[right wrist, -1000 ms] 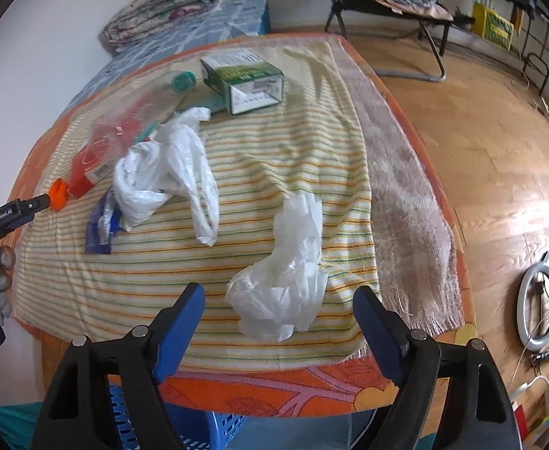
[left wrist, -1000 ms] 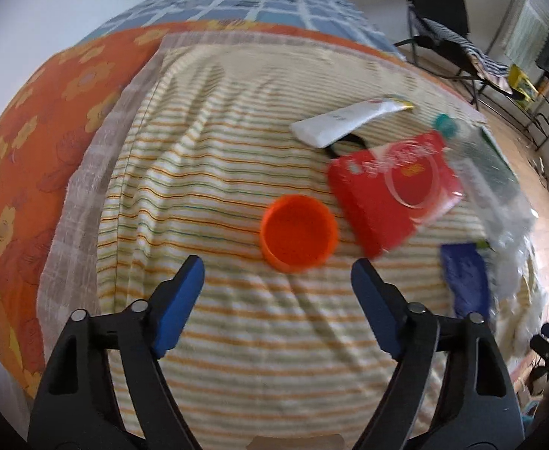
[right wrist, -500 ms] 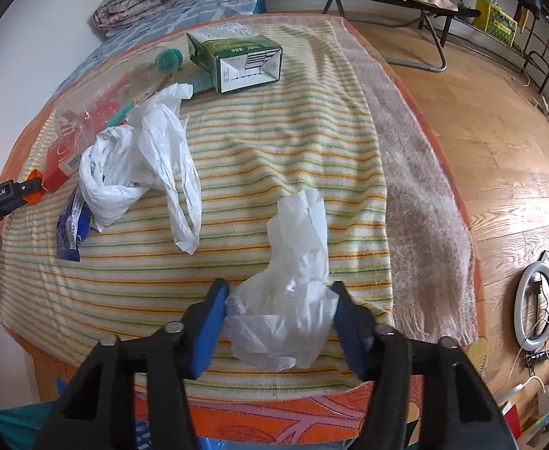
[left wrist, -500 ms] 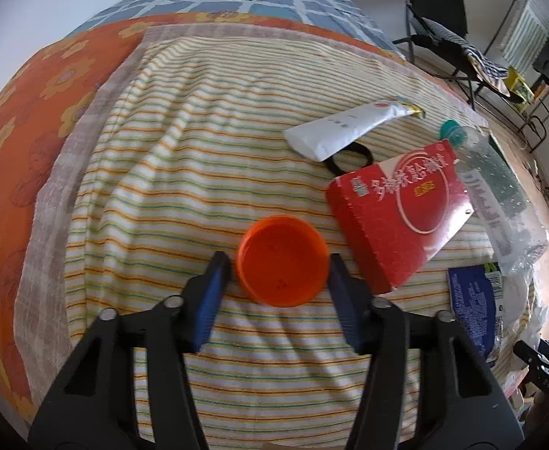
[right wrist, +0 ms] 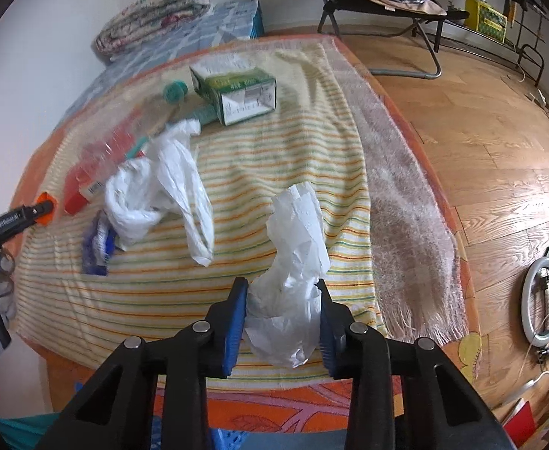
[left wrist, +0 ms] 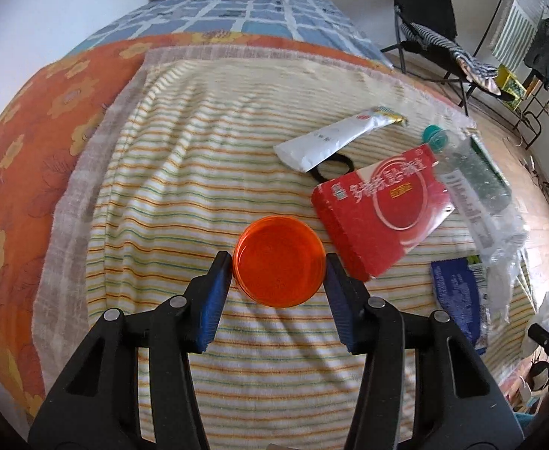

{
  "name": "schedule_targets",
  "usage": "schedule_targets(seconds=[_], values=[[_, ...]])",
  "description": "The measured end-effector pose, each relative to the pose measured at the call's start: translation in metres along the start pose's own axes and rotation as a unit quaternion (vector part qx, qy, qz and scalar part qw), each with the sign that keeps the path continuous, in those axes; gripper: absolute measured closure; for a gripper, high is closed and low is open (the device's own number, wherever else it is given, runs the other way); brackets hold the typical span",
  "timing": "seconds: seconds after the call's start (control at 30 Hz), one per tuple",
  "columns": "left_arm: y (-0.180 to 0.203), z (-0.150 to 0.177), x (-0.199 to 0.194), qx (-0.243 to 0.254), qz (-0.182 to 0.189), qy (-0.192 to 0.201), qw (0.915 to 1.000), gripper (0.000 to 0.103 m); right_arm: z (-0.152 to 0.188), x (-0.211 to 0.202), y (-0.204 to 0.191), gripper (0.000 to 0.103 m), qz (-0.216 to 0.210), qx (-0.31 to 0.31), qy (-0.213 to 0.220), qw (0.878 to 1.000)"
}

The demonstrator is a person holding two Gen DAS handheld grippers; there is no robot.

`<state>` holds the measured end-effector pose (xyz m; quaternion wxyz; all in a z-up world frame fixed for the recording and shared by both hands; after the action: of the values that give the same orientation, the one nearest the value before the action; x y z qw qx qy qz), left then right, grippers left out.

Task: Collect trash
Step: 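Carry the cap and bag to the blue basket and release both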

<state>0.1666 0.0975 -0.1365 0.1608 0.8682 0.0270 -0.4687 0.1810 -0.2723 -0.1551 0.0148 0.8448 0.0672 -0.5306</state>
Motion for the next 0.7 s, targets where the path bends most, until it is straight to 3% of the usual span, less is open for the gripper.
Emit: schedule_targets(seconds=[0.13,0.5,0.7], values=[[0.006,0.005,-0.015,0.018,0.002,0.009,0.9998,0.052,0.0,-0.017,-0.001,0.068,0.006,-0.01,0.027,1.0],[0.019,0.023,-0.048,0.048,0.001,0.027,0.9985,0.052,0.012,-0.024,0.033,0.069,0.013,0.011,0.025,1.0],[0.034,0.042,-0.077,0.065,0.025,0.033,0.997,0.052,0.016,-0.045,0.035,0.068,-0.007,0.013,0.043,0.999]])
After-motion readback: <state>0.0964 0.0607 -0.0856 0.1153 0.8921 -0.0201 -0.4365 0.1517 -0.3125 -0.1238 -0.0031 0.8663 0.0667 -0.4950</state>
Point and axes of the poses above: each gripper's, at about its wrist camera, not at the fingertips, and x roughly the way its jaws point, y to its right, z to its underside, the point moved 1 cm from there along x, roughly the way its jaws point, and after that the axes turned 8 degrees about z, right-handed, at the moved point
